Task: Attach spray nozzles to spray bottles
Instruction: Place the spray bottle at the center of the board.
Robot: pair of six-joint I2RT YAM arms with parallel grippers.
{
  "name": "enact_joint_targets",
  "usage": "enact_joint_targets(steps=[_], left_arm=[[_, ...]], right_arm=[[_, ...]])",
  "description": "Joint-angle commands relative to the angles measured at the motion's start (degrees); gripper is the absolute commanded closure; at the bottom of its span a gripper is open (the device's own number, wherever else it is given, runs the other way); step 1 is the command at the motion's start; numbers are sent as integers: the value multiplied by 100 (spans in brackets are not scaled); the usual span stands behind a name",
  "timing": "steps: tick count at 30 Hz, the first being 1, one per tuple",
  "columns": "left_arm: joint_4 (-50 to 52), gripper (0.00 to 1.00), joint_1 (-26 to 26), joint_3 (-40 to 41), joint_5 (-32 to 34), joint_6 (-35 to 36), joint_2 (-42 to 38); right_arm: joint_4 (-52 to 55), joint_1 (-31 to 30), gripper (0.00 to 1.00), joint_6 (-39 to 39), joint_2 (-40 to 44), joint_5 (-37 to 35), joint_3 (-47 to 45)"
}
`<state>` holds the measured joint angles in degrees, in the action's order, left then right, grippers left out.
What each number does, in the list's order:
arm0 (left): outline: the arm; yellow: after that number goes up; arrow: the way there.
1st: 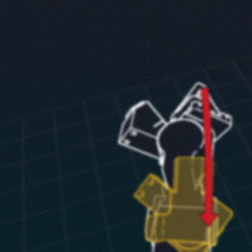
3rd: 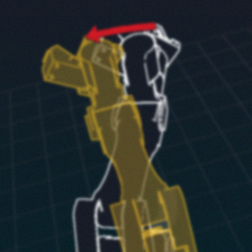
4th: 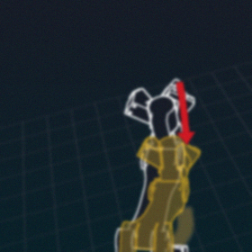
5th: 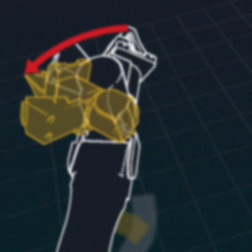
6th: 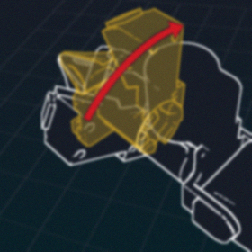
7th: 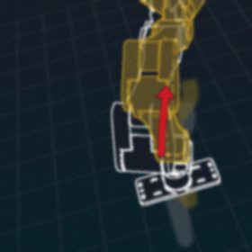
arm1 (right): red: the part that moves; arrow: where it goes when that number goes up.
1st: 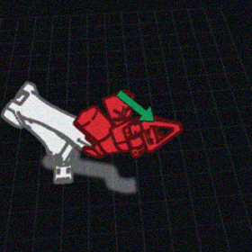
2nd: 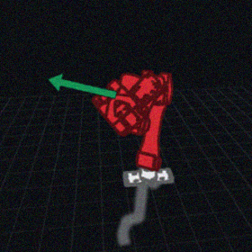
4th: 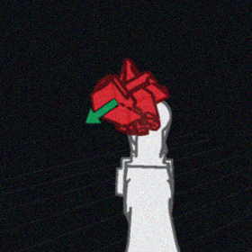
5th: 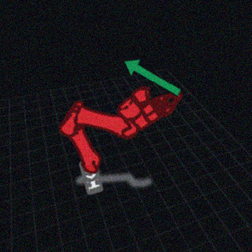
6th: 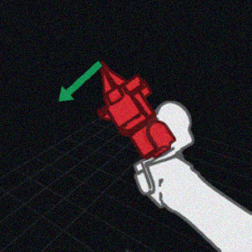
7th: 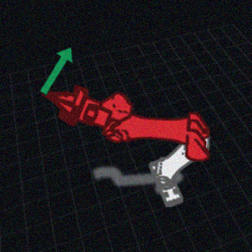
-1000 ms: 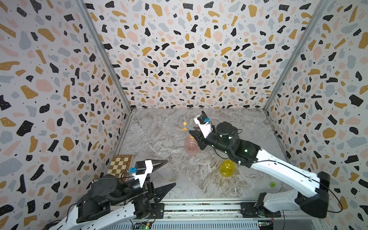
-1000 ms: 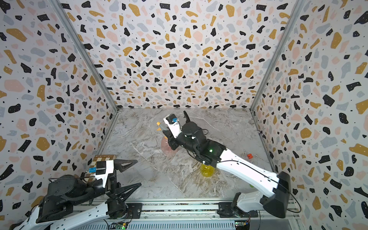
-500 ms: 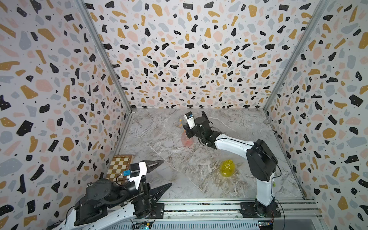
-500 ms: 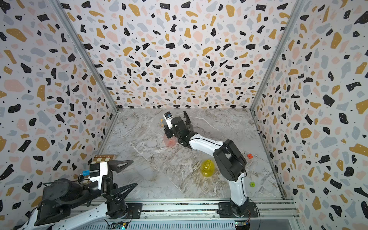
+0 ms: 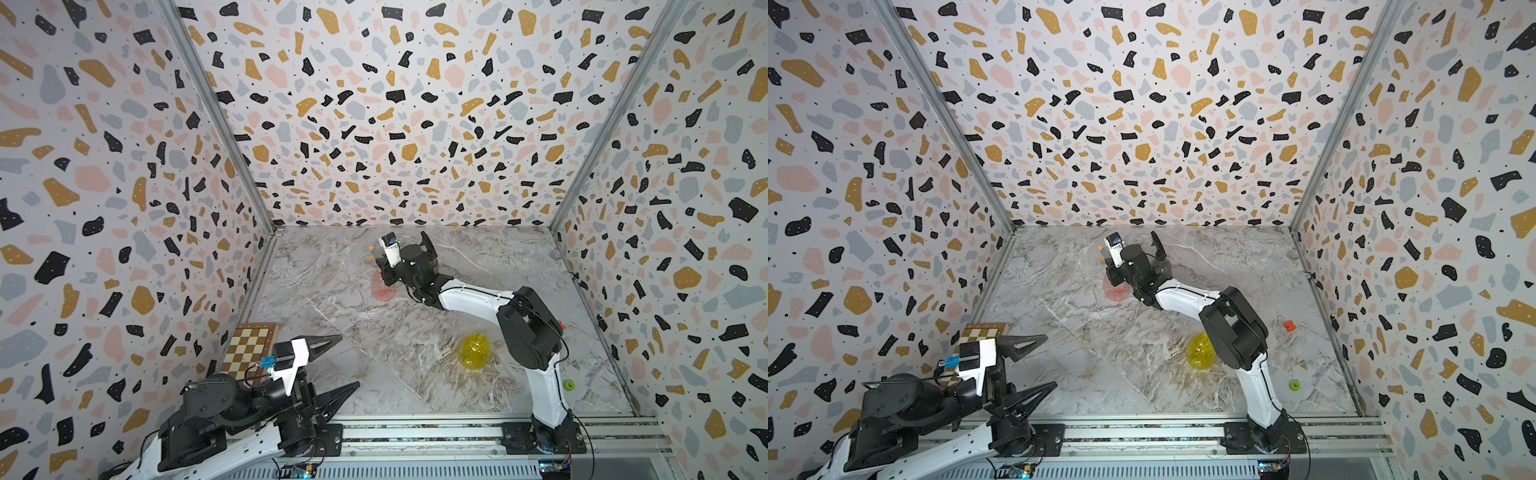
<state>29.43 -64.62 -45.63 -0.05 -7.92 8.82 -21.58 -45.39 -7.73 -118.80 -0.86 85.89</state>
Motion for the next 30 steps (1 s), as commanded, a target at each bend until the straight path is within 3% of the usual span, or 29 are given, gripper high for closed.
enact_joint_targets(steps=[1, 5, 9, 16, 22, 30], left_arm=[[-218, 1, -8, 53, 80, 95, -50], [-227, 1, -7, 66, 78, 97, -49], [-245, 1, -7, 61, 76, 107, -25], [-236, 1, -7, 36, 111, 107, 57], [-272, 1, -11, -31, 201, -14, 210], [-514, 1, -7, 146, 672, -687, 388]], right_arm=[[-269, -4, 65, -115, 116, 76, -100], [-347, -4, 50, -173, 200, 94, -254], [-321, -5, 41, -176, 327, 127, -265], [-355, -56, 30, -264, 1016, 8, -735], [94, -308, 29, -393, 2395, -353, -1617], [2402, -864, 28, -1193, 4764, -1341, -2998]])
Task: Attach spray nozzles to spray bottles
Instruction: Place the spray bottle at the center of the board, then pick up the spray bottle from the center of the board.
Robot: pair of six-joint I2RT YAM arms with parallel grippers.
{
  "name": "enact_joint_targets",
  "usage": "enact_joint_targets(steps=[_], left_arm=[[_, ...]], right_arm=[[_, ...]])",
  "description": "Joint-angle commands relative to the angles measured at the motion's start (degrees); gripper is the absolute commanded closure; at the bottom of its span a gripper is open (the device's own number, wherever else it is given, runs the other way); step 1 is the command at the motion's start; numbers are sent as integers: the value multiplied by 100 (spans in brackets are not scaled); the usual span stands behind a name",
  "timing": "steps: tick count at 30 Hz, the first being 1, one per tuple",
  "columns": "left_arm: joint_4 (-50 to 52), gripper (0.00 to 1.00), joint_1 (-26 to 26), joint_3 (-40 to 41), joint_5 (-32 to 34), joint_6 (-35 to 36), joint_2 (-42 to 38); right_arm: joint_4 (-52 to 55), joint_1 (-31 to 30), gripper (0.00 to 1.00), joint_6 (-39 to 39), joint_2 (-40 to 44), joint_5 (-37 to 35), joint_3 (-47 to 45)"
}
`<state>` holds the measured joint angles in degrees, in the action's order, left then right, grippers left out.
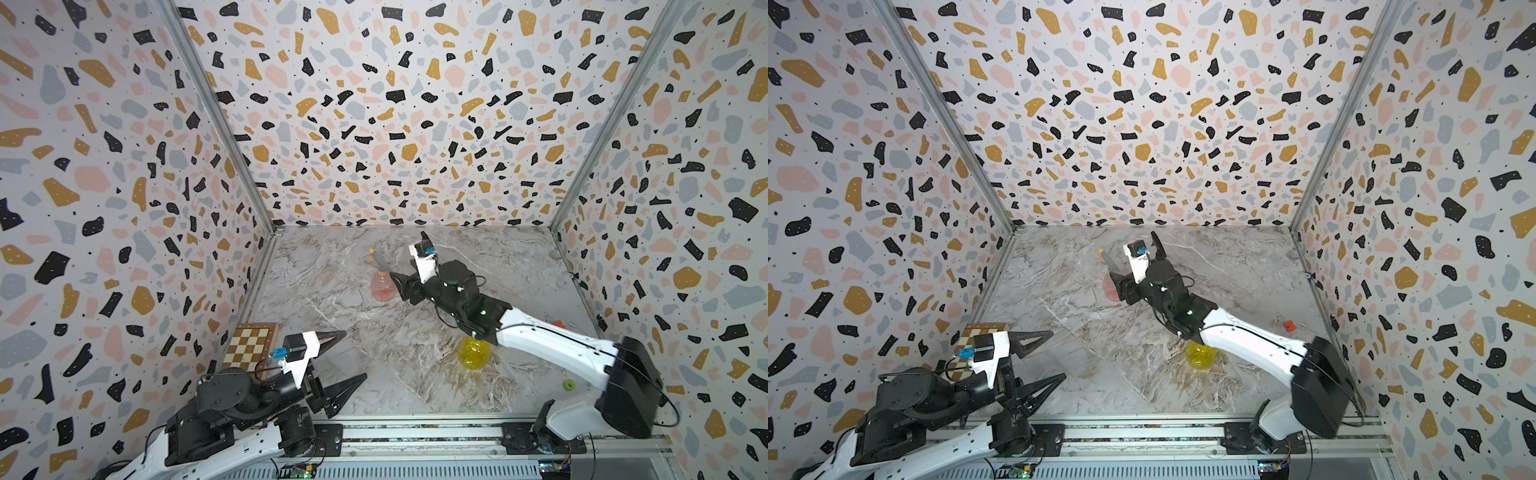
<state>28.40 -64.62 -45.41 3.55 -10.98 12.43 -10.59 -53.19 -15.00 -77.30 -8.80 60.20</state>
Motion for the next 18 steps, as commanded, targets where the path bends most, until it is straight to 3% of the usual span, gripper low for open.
enact_joint_targets(steps=[1, 6, 9, 18], left_arm=[[-471, 1, -9, 202, 389, -451, 6], [-740, 1, -8, 814, 925, -928, -245], [-834, 1, -7, 1070, 1051, -1156, -318], [-890, 1, -11, 1228, 876, -1353, -61]], right_arm=[[1570, -118, 28, -590, 940, -626, -642], [3029, -137, 29, -1184, 2500, -1017, -1461], [3692, -124, 30, -1372, 2935, -1091, -1694], [3587, 580, 38, -1270, 2777, -537, -2134]])
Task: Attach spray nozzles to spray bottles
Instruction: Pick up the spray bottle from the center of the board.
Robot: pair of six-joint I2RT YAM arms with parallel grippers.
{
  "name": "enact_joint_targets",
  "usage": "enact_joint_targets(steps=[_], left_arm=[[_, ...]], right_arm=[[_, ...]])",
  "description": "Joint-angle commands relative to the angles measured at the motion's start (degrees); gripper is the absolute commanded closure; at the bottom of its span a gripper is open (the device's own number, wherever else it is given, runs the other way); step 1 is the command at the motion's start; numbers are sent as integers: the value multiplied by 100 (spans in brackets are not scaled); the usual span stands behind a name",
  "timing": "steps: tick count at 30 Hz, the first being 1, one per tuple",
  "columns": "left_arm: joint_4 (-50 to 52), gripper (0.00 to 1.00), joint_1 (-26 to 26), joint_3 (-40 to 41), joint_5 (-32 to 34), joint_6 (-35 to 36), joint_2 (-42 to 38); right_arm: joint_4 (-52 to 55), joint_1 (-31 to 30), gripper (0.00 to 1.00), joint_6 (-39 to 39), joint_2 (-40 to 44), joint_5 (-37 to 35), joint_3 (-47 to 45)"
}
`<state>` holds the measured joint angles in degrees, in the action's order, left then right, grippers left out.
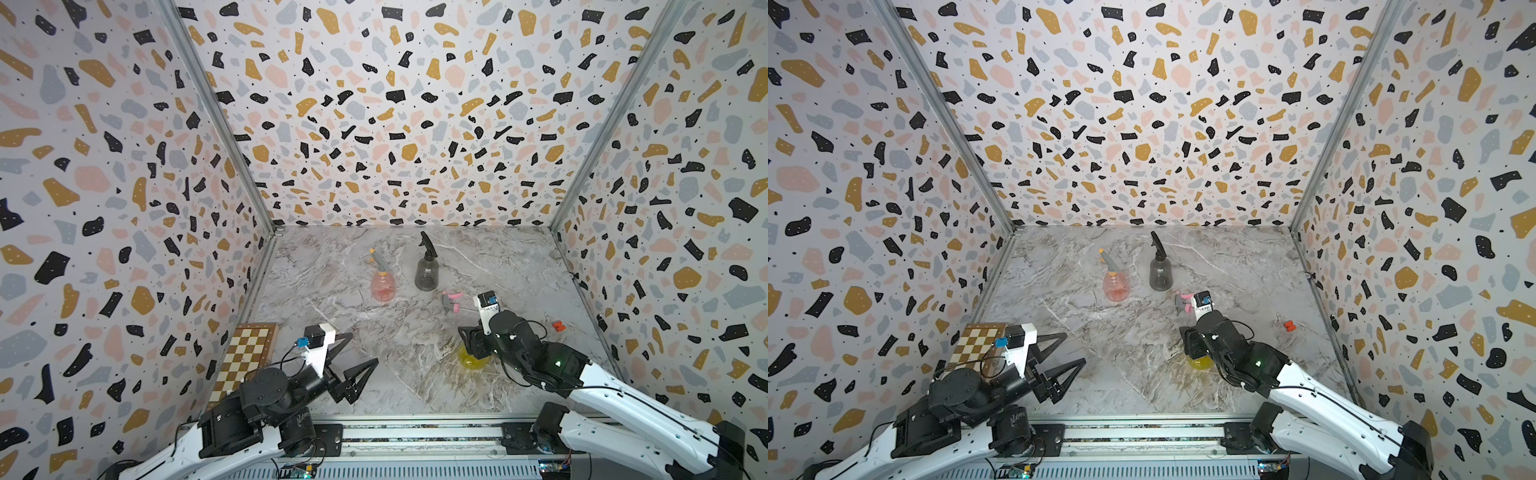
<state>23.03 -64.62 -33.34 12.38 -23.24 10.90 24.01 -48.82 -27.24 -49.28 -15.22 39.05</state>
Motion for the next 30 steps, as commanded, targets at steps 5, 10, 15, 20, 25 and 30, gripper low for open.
enact_joint_targets(steps=[5, 10, 15, 20, 25, 30], left_arm=[[-334, 1, -7, 66, -25, -136, 103], [-407, 1, -7, 124, 3, -128, 97], [-478, 1, -7, 177, 29, -119, 172], [-493, 1, -9, 148, 1, -130, 238], [-479, 1, -9, 135, 26, -141, 233], [-457, 1, -8, 88, 4, -106, 265]], right_arm=[[216, 144, 44, -77, -60, 4, -54], [334, 145, 51, -130, -23, -95, -142], [349, 153, 53, -141, -46, -191, -280], [328, 156, 59, -198, -86, -148, -358], [365, 156, 71, -215, -43, -111, -319], [403, 153, 86, -68, 33, 149, -143]])
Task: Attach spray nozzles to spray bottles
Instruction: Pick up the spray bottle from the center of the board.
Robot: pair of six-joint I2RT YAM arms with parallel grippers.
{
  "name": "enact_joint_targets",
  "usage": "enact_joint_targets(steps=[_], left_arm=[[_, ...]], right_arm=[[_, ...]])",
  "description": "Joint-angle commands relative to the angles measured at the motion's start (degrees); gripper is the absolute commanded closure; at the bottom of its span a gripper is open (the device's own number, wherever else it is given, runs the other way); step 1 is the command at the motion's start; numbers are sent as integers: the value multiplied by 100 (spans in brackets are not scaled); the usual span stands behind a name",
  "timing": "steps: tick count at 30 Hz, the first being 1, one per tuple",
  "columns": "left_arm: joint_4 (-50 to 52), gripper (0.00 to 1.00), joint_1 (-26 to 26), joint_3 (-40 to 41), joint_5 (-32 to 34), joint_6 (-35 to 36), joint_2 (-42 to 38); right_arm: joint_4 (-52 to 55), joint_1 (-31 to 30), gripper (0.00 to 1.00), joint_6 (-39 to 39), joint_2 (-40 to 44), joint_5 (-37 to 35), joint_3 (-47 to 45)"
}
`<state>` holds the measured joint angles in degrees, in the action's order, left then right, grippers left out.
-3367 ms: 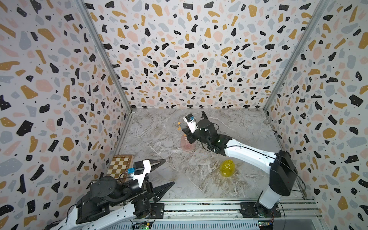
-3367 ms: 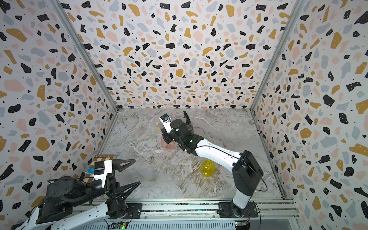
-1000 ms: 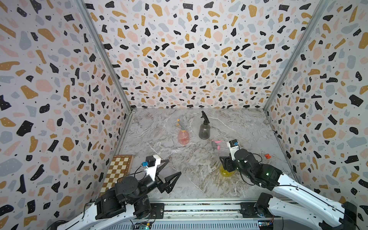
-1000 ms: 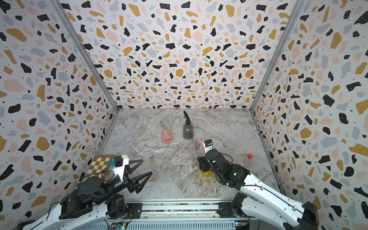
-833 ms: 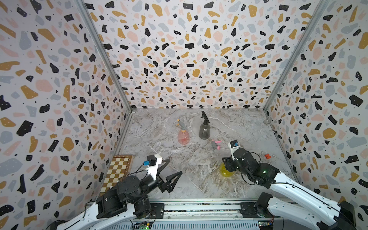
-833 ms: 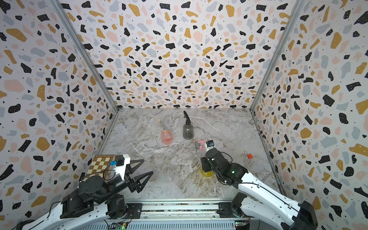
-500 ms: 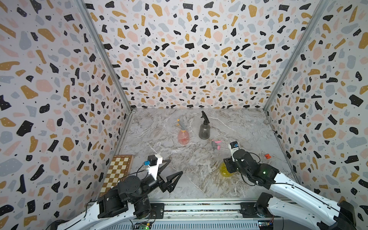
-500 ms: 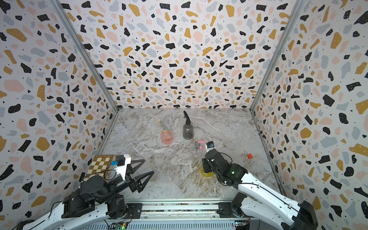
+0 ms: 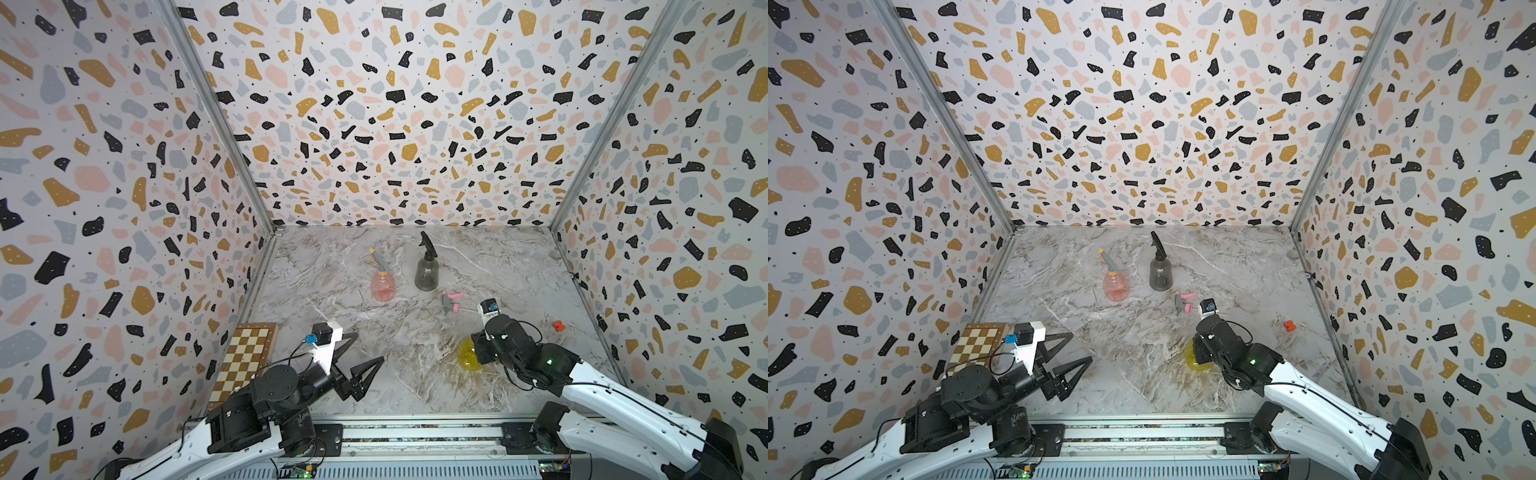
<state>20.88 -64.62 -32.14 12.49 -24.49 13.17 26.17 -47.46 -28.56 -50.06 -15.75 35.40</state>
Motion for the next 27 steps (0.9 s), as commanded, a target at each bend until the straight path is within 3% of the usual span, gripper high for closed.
enact_joint_targets(steps=[1, 4, 9, 13, 17, 27], left_arm=[[-242, 1, -10, -58, -50, 44, 52], [-233, 1, -7, -156, -262, 133, 156], [-153, 1, -7, -436, -929, 322, 659], [-228, 1, -10, -605, -1868, 434, 1060], [-506, 1, -13, -612, -2633, 515, 1236], [-607, 1, -10, -782, -3577, 753, 1746]], right_arm=[[199, 10, 90, 159, 171, 366, 351], [312, -9, 100, 628, 268, 1068, 916], [769, -194, 100, 1302, 142, 2465, 1897], [907, -552, 100, 1812, 168, 3558, 2409], [1035, -795, 100, 2063, 116, 4118, 2766], [594, -1077, 100, 1901, -85, 5220, 3222]])
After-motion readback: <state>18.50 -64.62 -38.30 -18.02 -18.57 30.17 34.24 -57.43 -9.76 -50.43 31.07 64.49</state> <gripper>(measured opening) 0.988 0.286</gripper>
